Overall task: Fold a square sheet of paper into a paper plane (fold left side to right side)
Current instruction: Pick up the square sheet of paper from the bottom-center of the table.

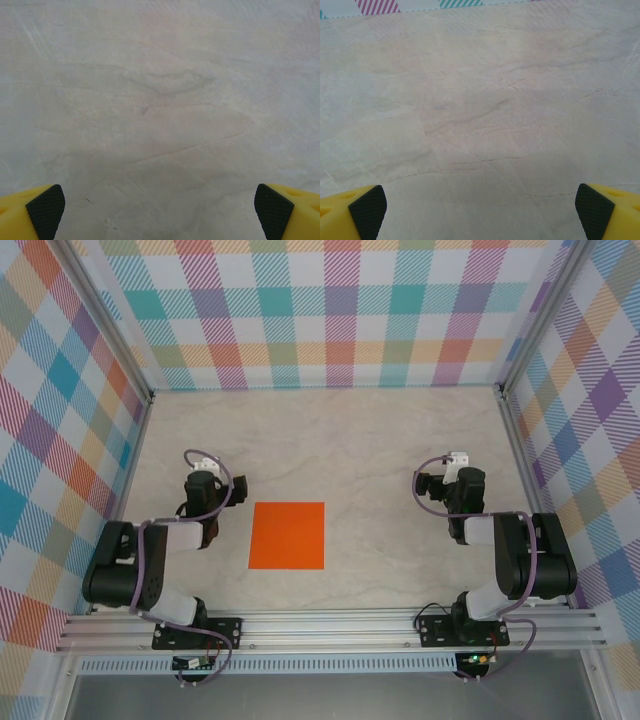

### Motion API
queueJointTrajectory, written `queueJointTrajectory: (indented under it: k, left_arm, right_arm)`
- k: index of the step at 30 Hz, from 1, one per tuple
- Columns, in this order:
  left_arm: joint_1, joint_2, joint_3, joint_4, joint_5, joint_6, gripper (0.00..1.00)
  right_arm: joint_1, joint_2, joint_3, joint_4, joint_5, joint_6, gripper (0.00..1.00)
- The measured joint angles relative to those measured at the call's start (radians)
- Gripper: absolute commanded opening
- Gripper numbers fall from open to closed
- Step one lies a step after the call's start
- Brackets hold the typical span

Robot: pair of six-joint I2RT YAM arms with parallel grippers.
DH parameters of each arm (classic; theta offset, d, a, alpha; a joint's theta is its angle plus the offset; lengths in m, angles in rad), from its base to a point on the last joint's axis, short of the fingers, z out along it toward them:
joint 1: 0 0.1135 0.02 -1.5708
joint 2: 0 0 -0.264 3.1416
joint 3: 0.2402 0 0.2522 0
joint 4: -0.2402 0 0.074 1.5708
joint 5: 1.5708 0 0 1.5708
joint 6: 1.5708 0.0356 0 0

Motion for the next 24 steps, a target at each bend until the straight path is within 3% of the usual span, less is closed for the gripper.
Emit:
queueJointTrajectory:
  k: [3, 7, 11, 14, 18, 24]
  left_arm:
    - [0.0, -0.132, 0.125, -0.211, 0.035, -0.072, 1.0]
    - [0.001, -0.249, 0.278, -0.465, 0.129, -0.22, 1.0]
    - [-0.003, -0.288, 0.313, -0.701, 0.259, -0.339, 0.97]
    - [-0.036, -0.298, 0.274, -0.832, 0.364, -0.407, 0.96]
    - [-0.11, -0.36, 0.158, -0.941, 0.461, -0.51, 0.94]
    - [-0.182, -0.403, 0.041, -0.98, 0.557, -0.634, 0.93]
  right_arm:
    - [-0.001, -0.003, 0.016, -0.036, 0.001, 0.0, 1.0]
    - [-0.001, -0.064, 0.154, -0.309, 0.007, 0.029, 1.0]
    - [0.031, -0.167, 0.299, -0.537, 0.0, 0.105, 1.0]
    - [0.143, -0.211, 0.365, -0.672, 0.011, 0.165, 1.0]
    - [0.365, -0.183, 0.409, -0.814, 0.035, 0.261, 1.0]
    - [0.651, 0.062, 0.581, -0.984, 0.099, 0.389, 1.0]
